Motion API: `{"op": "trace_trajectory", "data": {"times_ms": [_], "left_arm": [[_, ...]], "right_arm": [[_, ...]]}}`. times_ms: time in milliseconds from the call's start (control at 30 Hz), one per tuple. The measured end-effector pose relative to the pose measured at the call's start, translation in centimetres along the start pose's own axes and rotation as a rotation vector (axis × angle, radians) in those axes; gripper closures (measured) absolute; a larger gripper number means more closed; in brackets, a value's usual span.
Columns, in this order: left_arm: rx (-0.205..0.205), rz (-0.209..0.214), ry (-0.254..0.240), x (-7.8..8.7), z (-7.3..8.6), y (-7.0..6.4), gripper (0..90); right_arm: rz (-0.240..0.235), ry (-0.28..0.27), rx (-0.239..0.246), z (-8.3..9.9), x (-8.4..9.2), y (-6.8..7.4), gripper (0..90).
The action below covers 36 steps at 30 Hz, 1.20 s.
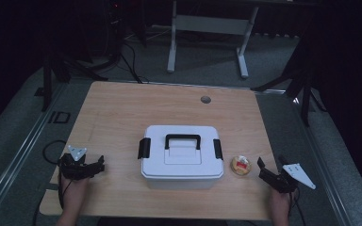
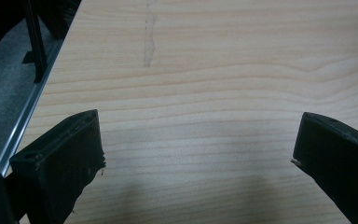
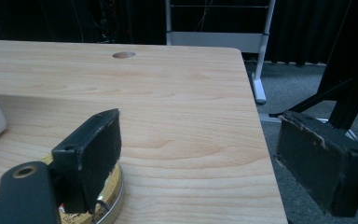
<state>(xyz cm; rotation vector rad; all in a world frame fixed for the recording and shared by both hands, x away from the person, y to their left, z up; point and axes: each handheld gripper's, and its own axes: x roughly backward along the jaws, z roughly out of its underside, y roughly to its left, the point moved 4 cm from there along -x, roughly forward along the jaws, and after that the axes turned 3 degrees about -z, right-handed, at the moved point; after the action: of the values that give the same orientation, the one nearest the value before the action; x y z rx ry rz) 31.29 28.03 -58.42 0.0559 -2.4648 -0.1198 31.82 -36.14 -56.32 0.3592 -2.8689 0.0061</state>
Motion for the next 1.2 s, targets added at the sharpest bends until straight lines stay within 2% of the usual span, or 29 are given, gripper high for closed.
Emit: {"op": "trace_trajectory", "data": {"times_ms": [133,267,500,567,633,733,767,833,900,1000,1167,1200], "left_arm": [[-0.005,0.005,0.007,0.0,-0.1,0.0,0.7],[-0.021,0.017,0.037,0.0,0.0,-0.1,0.7],[-0.032,0.061,0.077,0.2,-0.6,0.0,0.7],[-0.039,0.079,0.104,0.3,-0.9,0.1,0.7],[-0.064,0.097,0.144,0.3,-1.0,0.2,0.7],[-0.109,0.145,0.223,0.2,-1.0,0.2,0.7],[-0.138,0.158,0.255,0.1,-0.9,0.2,0.6],[-0.216,0.148,0.298,0.1,-0.7,0.1,0.6],[-0.259,0.159,0.335,0.2,-0.7,0.1,0.6],[-0.275,0.194,0.379,0.4,-0.8,0.4,0.6],[-0.299,0.215,0.426,0.5,-1.1,1.0,0.6],[-0.327,0.205,0.429,0.6,-1.1,1.1,0.7]], "right_arm": [[0.001,0.000,0.000,0.0,0.0,0.0,13.8],[0.004,-0.001,-0.001,0.0,0.0,0.0,13.8],[0.005,-0.002,-0.004,0.0,0.0,-0.1,13.8],[0.006,-0.001,-0.002,0.0,0.1,0.0,13.8],[0.006,-0.001,-0.002,0.0,0.1,-0.1,13.8],[0.007,0.000,-0.002,0.0,0.0,-0.1,13.9],[0.007,0.002,0.000,0.0,0.0,0.0,13.8],[0.008,0.004,0.001,0.0,0.0,0.0,13.8],[0.008,0.004,0.002,0.0,0.0,0.0,13.9],[0.009,0.003,0.001,0.0,0.0,0.0,13.8],[0.009,0.004,0.001,0.0,0.0,0.0,13.8],[0.009,0.004,0.000,0.0,0.0,0.0,13.8]]}}
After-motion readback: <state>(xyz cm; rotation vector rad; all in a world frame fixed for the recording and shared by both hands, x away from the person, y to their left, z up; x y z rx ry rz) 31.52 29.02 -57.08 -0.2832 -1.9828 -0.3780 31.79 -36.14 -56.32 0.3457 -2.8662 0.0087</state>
